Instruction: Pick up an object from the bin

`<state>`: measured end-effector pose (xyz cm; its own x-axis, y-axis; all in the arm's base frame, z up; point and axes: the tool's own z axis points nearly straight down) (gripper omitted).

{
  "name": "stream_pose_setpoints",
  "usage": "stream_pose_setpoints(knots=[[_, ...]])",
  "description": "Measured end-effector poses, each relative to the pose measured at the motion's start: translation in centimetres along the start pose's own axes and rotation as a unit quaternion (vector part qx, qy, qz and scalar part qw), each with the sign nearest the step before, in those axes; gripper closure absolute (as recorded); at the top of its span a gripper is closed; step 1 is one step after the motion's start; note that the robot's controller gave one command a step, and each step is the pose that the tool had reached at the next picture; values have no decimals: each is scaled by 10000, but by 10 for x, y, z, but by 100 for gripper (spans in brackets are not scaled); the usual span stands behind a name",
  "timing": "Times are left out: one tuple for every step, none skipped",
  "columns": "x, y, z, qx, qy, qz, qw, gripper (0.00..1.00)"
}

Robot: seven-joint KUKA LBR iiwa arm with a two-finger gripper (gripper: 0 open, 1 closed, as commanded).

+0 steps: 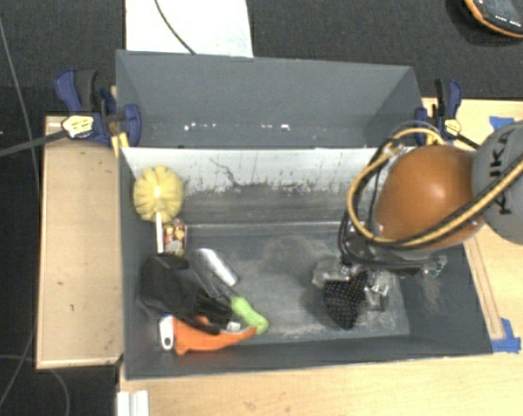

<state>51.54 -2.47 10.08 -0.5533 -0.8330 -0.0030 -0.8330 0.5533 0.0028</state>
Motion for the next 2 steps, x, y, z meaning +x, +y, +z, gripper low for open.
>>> stream_pose_setpoints(knots=[[-1,-1,-10,19,-13,12,10000,100],[0,0,-17,-7,-3,21,10000,100]])
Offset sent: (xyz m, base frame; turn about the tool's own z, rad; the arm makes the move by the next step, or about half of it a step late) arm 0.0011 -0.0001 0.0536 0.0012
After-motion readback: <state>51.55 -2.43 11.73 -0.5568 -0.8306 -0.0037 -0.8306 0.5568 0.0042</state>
